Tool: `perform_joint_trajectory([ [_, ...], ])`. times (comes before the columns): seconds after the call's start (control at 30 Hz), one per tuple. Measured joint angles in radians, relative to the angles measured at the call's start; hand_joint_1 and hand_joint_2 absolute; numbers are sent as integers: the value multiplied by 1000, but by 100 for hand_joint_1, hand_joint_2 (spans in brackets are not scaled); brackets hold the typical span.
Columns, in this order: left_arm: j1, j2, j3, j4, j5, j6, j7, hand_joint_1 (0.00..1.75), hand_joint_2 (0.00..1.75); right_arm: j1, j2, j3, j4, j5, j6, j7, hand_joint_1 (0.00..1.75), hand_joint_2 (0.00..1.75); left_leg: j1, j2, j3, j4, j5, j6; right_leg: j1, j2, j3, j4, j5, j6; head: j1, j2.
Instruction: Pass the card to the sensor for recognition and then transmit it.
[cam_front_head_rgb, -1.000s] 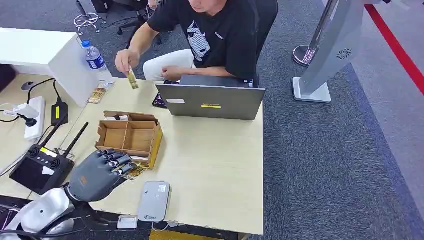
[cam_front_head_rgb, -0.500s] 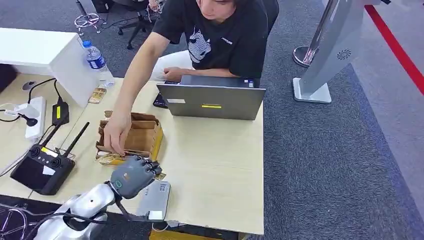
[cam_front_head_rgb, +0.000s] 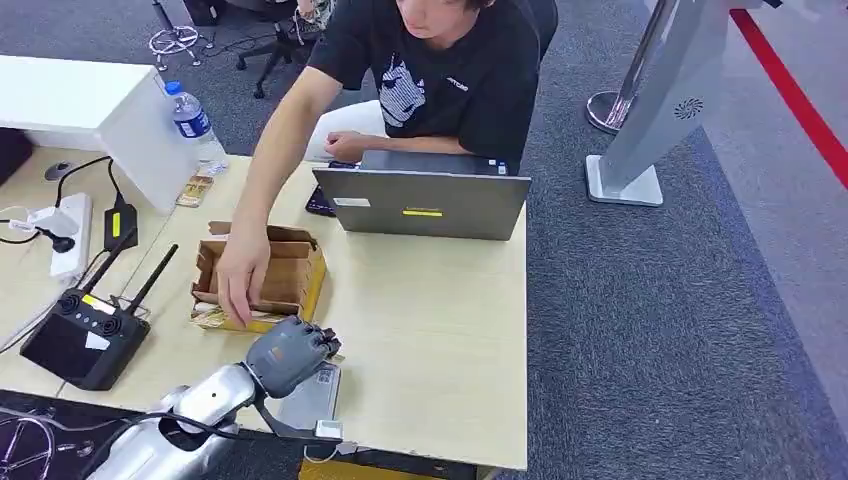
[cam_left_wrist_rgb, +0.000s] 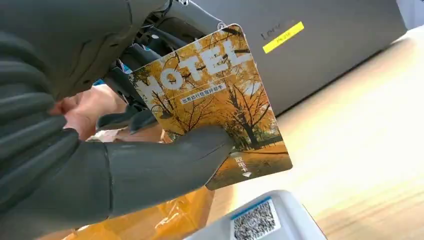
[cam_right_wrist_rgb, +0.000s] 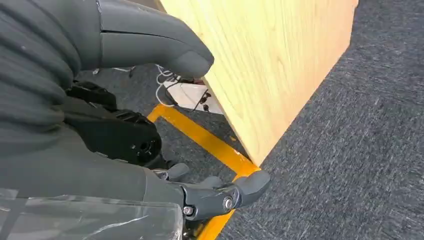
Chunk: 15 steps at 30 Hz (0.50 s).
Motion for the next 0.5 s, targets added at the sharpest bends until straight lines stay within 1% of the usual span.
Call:
perform_joint_trajectory([
  [0.5,-12,-11,-33,31,-3,10,9,175,175,-3,3,0,0,6,-3,0,0,175,0,0,0,0,0,0,0,0,0,0,0,0,0,0],
])
